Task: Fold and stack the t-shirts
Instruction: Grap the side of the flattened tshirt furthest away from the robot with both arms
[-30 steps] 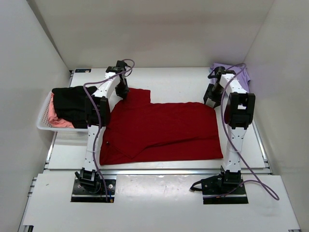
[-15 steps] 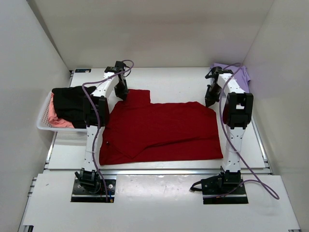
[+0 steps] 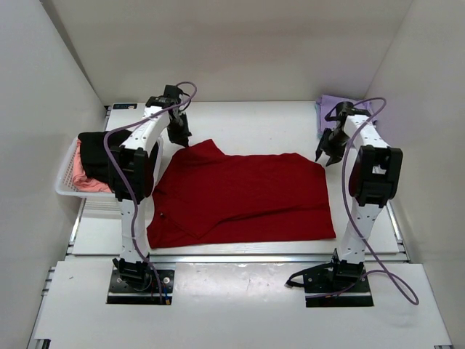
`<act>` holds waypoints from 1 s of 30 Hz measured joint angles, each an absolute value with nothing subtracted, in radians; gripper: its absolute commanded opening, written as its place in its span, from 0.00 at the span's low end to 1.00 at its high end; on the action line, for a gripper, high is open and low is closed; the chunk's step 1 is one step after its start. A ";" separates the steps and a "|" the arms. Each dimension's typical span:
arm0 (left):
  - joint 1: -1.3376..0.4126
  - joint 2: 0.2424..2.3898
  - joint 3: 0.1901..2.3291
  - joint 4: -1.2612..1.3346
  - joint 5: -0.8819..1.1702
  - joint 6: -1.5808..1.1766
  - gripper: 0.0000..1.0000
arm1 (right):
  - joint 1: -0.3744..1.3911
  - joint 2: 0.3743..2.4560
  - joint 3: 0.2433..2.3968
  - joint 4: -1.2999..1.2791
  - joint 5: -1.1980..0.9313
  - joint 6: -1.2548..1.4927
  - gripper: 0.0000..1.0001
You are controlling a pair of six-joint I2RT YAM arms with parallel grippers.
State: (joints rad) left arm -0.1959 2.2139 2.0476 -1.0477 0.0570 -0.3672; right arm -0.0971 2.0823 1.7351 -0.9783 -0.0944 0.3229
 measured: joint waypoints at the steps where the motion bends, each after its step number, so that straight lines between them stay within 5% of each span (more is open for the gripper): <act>1: -0.198 2.214 2.036 -1.043 0.059 -0.367 0.00 | -0.093 2.098 1.736 -0.973 -0.096 0.319 0.44; 5: -0.205 2.214 2.004 -1.040 0.068 -0.367 0.00 | -0.063 2.181 1.745 -0.953 -0.106 0.314 0.47; 10: -0.205 2.214 1.975 -1.026 0.076 -0.367 0.00 | -0.045 2.228 1.797 -0.948 -0.125 0.309 0.00; 16: -0.204 2.207 1.940 -1.017 0.091 -0.367 0.00 | -0.048 2.228 1.798 -0.938 -0.131 0.300 0.00; 17: -0.199 2.203 1.937 -1.016 0.095 -0.367 0.00 | -0.049 2.219 1.781 -0.926 -0.132 0.295 0.03; 19: -0.195 2.188 1.922 -1.010 0.101 -0.367 0.00 | -0.054 2.174 1.703 -0.894 -0.132 0.287 0.25; 22: -0.190 2.150 1.894 -1.010 0.113 -0.368 0.00 | -0.067 2.087 1.583 -0.884 -0.133 0.278 0.36; 30: -0.187 2.104 1.888 -1.000 0.136 -0.374 0.00 | -0.106 1.963 1.501 -0.847 -0.128 0.276 0.40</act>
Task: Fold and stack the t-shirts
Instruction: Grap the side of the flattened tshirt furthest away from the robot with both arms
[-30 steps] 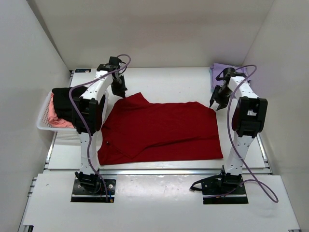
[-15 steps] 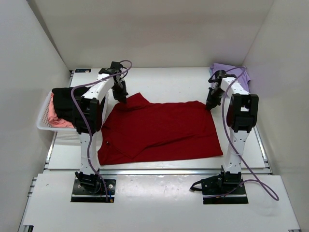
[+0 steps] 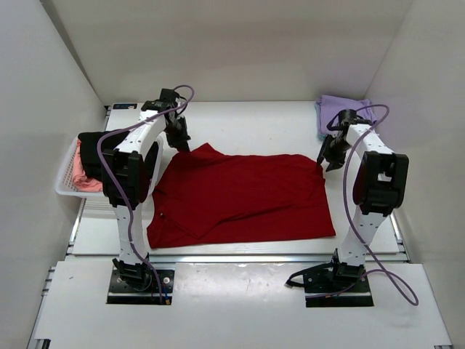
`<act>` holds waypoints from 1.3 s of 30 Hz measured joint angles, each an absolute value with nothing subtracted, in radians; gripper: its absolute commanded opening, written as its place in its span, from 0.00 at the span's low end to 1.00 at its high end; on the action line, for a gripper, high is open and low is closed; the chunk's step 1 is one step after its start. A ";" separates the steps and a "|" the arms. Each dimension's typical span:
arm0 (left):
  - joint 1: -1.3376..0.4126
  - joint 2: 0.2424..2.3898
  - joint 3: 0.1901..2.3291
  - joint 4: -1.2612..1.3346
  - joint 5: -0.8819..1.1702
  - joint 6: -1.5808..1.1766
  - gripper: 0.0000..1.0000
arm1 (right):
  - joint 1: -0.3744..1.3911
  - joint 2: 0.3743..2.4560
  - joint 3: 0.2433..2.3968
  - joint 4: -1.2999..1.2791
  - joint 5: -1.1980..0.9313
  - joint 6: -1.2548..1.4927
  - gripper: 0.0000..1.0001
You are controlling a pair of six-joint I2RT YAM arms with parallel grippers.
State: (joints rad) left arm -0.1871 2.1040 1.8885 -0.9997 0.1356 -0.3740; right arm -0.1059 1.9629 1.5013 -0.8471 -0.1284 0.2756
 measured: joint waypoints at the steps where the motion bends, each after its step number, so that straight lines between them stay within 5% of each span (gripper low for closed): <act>1: -0.187 2.104 1.886 -0.998 0.139 -0.374 0.00 | -0.107 1.964 1.517 -0.839 -0.127 0.278 0.42; 15: -0.190 2.104 1.842 -0.987 0.157 -0.375 0.00 | -0.052 2.252 1.831 -0.866 -0.071 0.285 0.46; 19: -0.190 2.104 1.839 -0.986 0.159 -0.376 0.00 | -0.039 2.243 1.808 -0.862 -0.066 0.275 0.27; 22: -0.191 2.104 1.839 -0.985 0.162 -0.376 0.00 | -0.039 2.235 1.790 -0.867 -0.072 0.268 0.01; 33: -0.192 2.103 1.839 -0.986 0.173 -0.385 0.00 | -0.074 2.203 1.778 -0.871 -0.122 0.240 0.00; 39: -0.185 1.995 1.706 -0.981 0.177 -0.387 0.00 | -0.101 2.016 1.628 -0.832 -0.170 0.212 0.00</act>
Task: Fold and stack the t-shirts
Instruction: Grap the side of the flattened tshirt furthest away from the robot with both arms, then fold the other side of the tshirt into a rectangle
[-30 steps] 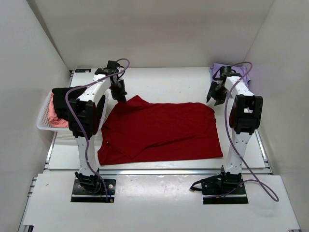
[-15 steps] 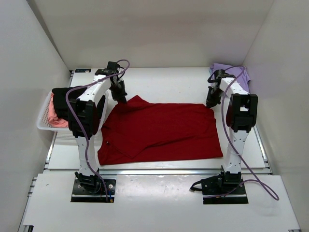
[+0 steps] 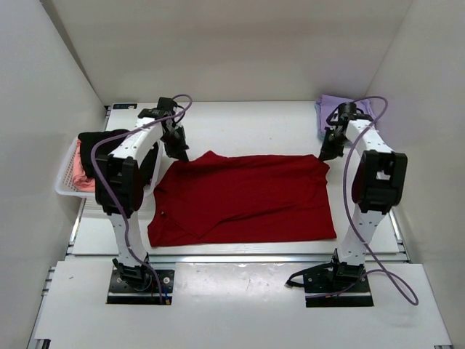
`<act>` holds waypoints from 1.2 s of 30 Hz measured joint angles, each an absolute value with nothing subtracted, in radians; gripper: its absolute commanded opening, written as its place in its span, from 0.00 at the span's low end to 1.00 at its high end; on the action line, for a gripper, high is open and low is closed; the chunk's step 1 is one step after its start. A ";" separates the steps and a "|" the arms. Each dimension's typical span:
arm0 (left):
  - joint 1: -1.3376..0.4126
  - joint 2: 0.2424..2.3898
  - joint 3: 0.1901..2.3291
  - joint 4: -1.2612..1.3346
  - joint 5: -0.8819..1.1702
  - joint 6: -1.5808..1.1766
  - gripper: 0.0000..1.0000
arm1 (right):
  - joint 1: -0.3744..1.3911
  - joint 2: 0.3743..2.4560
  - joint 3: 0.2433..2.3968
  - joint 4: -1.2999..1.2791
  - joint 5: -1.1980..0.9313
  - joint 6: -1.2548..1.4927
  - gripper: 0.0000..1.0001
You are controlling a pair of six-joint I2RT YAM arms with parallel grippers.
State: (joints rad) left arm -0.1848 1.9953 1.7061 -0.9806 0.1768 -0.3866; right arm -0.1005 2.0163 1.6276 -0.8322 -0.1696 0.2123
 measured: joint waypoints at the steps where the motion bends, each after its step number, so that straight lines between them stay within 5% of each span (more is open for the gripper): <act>1: -0.184 1.956 1.674 -0.988 0.180 -0.387 0.00 | -0.101 1.977 1.596 -0.828 -0.177 0.208 0.00; 20: -0.173 1.635 1.274 -0.968 0.204 -0.386 0.00 | -0.061 1.673 1.124 -0.717 -0.199 0.134 0.00; 36: -0.165 1.478 1.105 -0.964 0.206 -0.393 0.00 | -0.086 1.558 0.974 -0.672 -0.150 0.131 0.00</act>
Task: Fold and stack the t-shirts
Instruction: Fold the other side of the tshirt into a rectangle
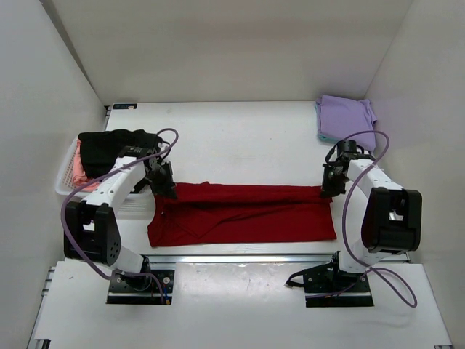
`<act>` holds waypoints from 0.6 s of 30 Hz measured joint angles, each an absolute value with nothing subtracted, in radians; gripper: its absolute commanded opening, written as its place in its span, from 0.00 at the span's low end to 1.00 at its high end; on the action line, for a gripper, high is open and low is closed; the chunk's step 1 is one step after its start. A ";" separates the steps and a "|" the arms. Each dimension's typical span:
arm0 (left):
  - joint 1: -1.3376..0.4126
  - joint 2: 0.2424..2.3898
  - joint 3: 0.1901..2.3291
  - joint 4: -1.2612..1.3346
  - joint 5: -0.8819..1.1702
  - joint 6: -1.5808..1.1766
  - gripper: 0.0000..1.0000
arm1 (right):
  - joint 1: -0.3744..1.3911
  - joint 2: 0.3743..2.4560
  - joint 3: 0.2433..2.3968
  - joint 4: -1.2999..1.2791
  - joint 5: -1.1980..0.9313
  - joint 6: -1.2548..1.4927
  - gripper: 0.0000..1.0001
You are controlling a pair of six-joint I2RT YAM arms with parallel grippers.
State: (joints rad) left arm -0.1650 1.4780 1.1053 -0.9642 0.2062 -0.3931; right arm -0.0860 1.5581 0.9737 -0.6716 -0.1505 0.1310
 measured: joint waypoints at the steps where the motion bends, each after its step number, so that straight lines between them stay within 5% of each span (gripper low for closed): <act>1: -0.163 1.474 1.093 -0.964 0.205 -0.394 0.12 | -0.086 1.550 0.966 -0.676 -0.134 0.133 0.00; 2: -0.159 1.469 1.077 -0.966 0.201 -0.393 0.29 | -0.086 1.544 0.962 -0.681 -0.120 0.136 0.02; 3: -0.157 1.466 1.068 -0.970 0.197 -0.394 0.33 | -0.086 1.532 0.957 -0.685 -0.102 0.142 0.04; 8: -0.145 1.445 1.053 -0.991 0.160 -0.411 0.34 | -0.073 1.412 0.918 -0.737 -0.002 0.183 0.27; 14: -0.146 1.434 1.055 -0.994 0.142 -0.416 0.33 | -0.048 1.305 0.908 -0.753 0.024 0.215 0.30; 18: -0.164 1.435 1.055 -0.982 0.154 -0.430 0.37 | -0.063 1.300 0.893 -0.718 -0.019 0.218 0.24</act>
State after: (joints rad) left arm -0.1642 1.4349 1.0554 -0.9817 0.1539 -0.4297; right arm -0.0631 1.3003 0.8928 -0.7181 -0.0189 0.2176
